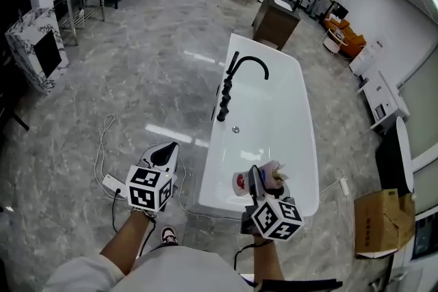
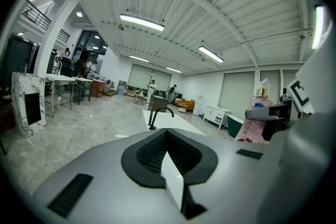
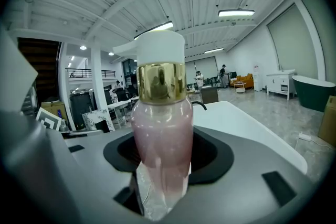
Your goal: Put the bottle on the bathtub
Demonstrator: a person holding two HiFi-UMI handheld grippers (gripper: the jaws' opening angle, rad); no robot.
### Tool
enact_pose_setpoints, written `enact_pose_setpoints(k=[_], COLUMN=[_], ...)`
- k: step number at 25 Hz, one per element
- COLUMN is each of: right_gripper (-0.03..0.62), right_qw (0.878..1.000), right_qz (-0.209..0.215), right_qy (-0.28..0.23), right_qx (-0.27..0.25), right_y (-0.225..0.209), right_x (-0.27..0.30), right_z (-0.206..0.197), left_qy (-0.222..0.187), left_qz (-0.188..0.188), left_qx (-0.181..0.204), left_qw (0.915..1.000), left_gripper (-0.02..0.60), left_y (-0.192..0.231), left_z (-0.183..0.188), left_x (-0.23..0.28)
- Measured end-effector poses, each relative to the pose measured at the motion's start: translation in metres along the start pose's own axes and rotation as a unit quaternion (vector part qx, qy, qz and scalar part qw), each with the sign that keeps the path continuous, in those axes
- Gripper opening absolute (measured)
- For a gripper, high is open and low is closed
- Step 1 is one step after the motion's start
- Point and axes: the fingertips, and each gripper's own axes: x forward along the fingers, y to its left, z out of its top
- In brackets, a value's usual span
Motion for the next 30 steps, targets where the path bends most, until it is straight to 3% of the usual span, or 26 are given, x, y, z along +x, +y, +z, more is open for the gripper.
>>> enact_pose_setpoints(k=[7, 21, 30], right_gripper=[0.238, 0.238, 0.238], right_qw=[1.000, 0.999, 0.996], right_qz=[-0.014, 0.024, 0.034], right_qy=[0.021, 0.045, 0.075], right_qx=[0.019, 0.006, 0.019], right_y=[-0.013, -0.017, -0.033], right_x=[0.013, 0.060, 0.090], right_z=[-0.015, -0.021, -0.054], left_qy=[0.029, 0.043, 0.069], left_qz=[-0.005, 0.040, 0.063], left_qx=[0.009, -0.002, -0.002], left_qw=[0.9995, 0.9982, 0.9956], left_gripper=[0.015, 0.015, 0.015], left_y=[0.000, 0.018, 0.019], left_z=[-0.014, -0.023, -0.059], left_x=[0.010, 0.030, 0.047])
